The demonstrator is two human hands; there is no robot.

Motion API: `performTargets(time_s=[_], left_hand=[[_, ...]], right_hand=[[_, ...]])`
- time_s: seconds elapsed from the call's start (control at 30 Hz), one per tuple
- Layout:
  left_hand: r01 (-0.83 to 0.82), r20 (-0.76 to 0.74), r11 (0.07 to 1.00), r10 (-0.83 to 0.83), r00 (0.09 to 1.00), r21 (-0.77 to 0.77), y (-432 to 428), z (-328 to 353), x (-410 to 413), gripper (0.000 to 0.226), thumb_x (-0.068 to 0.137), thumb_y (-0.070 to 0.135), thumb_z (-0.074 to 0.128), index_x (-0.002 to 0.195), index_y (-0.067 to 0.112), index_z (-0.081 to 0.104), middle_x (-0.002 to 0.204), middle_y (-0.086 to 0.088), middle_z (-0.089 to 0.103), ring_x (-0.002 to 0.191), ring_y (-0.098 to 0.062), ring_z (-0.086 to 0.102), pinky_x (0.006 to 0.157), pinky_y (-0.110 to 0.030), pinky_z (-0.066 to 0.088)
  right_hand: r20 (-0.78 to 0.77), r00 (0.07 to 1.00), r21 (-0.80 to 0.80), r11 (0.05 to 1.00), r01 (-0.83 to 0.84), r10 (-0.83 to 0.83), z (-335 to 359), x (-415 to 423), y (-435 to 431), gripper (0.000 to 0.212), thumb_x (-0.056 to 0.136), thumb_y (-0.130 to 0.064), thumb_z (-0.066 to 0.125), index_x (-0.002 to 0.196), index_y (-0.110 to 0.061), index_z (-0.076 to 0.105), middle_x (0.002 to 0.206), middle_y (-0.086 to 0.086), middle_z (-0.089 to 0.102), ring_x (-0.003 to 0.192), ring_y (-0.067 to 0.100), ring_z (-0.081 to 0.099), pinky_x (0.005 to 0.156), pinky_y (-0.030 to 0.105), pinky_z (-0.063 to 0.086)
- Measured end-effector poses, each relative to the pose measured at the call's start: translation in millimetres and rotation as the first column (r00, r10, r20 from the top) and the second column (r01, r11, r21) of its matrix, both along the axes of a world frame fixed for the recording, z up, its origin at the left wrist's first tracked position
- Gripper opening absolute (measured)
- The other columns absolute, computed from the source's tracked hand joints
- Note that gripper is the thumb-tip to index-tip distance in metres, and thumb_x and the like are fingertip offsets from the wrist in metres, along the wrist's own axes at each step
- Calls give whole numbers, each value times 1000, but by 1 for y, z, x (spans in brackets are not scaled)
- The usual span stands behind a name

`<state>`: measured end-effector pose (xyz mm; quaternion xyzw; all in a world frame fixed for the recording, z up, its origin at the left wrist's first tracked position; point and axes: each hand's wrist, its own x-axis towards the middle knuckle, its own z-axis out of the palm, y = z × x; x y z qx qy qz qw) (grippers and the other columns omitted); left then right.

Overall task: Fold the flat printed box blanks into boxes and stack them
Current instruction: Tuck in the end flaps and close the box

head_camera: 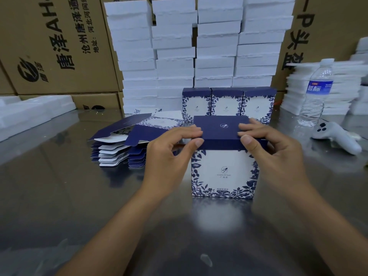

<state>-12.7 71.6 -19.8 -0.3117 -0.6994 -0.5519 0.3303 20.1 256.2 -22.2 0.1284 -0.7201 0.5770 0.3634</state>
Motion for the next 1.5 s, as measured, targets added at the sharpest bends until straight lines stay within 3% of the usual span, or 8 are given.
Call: performTargets(time_s=[0.27,0.4,0.6,0.87,1.1,1.2,1.37,1.5], left_hand=[[-9,-9,1000,9,1000,-10,2,-2,0,20,85,4,65,95,22,66,97,19,64,101,10,59,84,-10,47],[64,95,998,-64,993,-3,-2,-1,0,23,89,6,60,98,26,66,103,18,65,112,3,58,93,-15,46],[78,158,997,-81,984,28,-1,1,2,29,90,6,59,90,35,65,100,22,66,103,8,60,86,-9,43],[132,208,988,-145,967,75,0,-2,4,25,92,5,55,99,28,65,107,18,65,108,4,59,90,-10,43],[204,278,960,-252,927,190,-2,-5,2,25,90,4,59,92,27,68,110,14,67,110,0,60,90,-14,45],[188,272,966,-233,934,180,0,-7,2,26,90,5,58,92,29,68,114,10,65,112,-4,60,91,-17,45],[120,232,986,-144,962,116,0,-11,1,29,91,8,58,93,37,65,106,4,55,92,3,59,80,-11,44],[120,272,987,-145,951,104,2,-18,3,31,91,13,59,98,42,63,73,16,51,69,-1,50,68,-13,41]], right_hand=[[-43,999,6,1000,27,-26,-8,-2,3,12,75,-41,64,84,-43,71,112,-26,64,123,-5,47,105,28,37],[-27,998,-50,997,61,-62,-14,-6,8,10,78,-46,68,88,-44,72,115,-29,62,121,-2,51,105,42,40],[-21,995,-46,995,93,-95,-13,-8,7,14,76,-51,62,83,-43,71,113,-27,64,112,4,59,96,52,46],[-17,997,-179,980,-81,80,-11,1,12,16,80,-33,59,85,-34,73,108,-24,66,114,-4,56,84,5,42],[3,998,-184,981,-63,65,-4,6,9,14,79,-25,55,87,-23,66,108,-14,62,106,-9,57,83,6,42],[46,998,-173,984,-45,54,-5,9,12,17,81,-28,52,91,-25,66,113,-14,62,109,-7,57,95,14,44],[80,997,-138,990,-13,24,-6,10,13,22,82,-35,48,94,-29,66,117,-18,60,112,-5,56,105,32,41],[6,998,-125,990,67,-67,-10,9,12,16,87,-30,55,87,-39,69,114,-12,65,108,0,60,91,18,45]])
